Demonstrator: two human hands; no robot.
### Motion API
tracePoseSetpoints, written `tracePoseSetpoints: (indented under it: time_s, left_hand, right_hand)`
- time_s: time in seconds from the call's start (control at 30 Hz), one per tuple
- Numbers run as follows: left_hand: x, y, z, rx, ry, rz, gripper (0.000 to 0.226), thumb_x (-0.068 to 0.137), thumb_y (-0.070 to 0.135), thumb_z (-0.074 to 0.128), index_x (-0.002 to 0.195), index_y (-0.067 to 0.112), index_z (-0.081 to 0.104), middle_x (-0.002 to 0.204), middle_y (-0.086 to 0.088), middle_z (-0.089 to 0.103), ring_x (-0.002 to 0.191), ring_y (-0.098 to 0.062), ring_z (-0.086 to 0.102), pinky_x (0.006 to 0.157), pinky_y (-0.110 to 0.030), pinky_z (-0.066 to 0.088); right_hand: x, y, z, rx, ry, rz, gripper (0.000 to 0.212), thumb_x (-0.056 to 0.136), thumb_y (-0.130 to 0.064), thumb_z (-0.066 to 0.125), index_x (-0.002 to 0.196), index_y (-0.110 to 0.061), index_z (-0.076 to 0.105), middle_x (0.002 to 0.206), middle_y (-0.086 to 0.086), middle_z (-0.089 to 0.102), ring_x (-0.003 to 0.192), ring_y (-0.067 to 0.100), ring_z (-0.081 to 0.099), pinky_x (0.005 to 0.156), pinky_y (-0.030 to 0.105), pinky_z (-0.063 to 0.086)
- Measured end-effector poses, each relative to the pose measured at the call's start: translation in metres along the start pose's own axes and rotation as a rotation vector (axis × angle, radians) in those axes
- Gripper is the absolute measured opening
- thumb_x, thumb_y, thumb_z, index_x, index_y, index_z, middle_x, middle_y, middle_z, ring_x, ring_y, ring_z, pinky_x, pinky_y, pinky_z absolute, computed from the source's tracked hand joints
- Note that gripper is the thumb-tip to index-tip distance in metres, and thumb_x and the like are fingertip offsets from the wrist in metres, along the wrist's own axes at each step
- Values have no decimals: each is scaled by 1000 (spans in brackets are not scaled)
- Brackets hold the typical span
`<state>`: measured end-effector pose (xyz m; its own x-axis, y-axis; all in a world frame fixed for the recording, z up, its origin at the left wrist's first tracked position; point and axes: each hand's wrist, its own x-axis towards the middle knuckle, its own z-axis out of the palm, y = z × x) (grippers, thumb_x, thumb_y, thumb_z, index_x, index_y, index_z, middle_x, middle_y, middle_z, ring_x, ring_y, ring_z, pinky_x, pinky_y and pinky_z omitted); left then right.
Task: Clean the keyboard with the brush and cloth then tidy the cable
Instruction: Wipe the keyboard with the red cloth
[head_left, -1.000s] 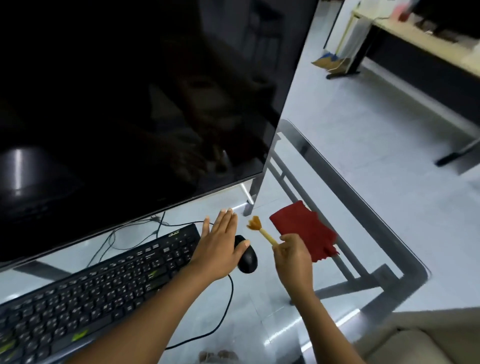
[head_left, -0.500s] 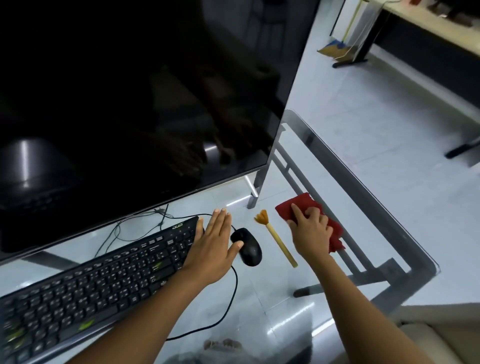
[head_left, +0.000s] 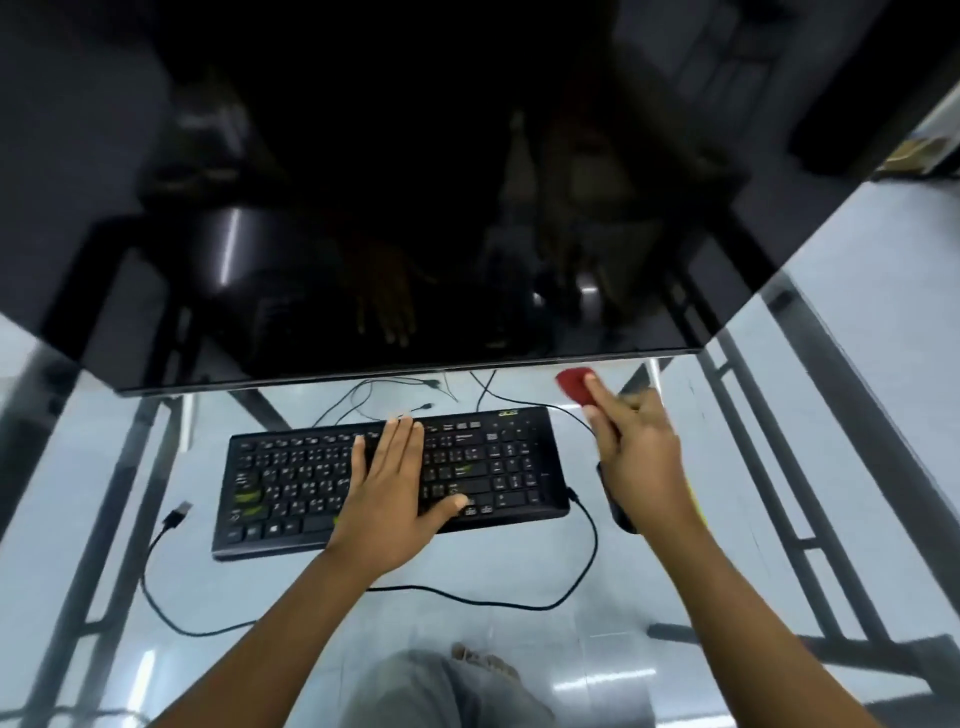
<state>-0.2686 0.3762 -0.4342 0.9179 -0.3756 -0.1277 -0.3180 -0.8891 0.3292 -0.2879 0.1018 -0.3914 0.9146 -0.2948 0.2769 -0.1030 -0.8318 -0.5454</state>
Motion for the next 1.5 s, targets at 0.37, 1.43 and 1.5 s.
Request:
tracePoseSetpoints:
  time_s: [0.37,1.43,1.5]
  left_hand:
    - [0,-24,-3,70,-80,-80,136,56,94,39,152,12,-11,160,-3,-21,144,-17,-26,118,-50,-12]
    - [-2,-28,4,165,-41,-50,139,50,101,13,153,9,-4,161,-4,-11,146,-18,-21,117,-48,-11]
    - [-2,-28,4,166,-36,-46,140,49,102,10,153,9,-3,162,-5,-9,146,-19,-19,118,-48,-10]
  right_hand:
    - [-51,-65,107,-247,-190,-341,44,84,-23,74,126,-31,65,85,0,49,74,21,51,68,35,37]
    - [-27,-50,99,-233,-253,-459,41,87,-18,65,127,-30,63,92,0,54,85,22,51,74,37,45]
    - [-15,-42,96,-212,-153,-155,35,95,-26,51,127,-30,63,101,0,51,94,23,46,83,41,46]
